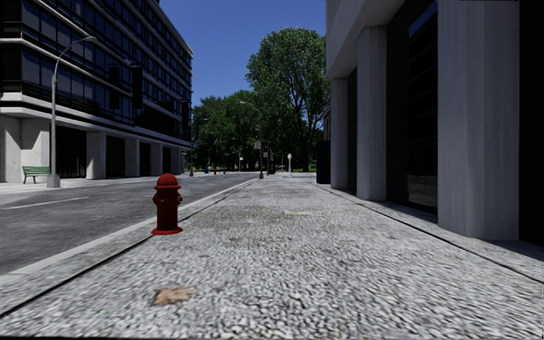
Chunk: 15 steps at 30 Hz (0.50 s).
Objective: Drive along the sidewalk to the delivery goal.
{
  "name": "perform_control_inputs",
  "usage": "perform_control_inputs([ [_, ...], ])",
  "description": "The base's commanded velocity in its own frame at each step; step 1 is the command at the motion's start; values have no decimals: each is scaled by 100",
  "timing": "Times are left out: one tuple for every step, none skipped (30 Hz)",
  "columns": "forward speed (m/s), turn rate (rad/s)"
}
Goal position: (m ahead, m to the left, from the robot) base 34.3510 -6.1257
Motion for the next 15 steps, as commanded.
perform_control_inputs([
  [200, 0],
  [200, 0],
  [200, 0],
  [200, 0],
  [200, 0],
  [200, 0],
  [200, 0],
  [200, 0],
  [200, 0],
  [200, 0],
  [200, 0],
  [200, 0],
  [200, 0],
  [200, 0],
  [200, 0],
])
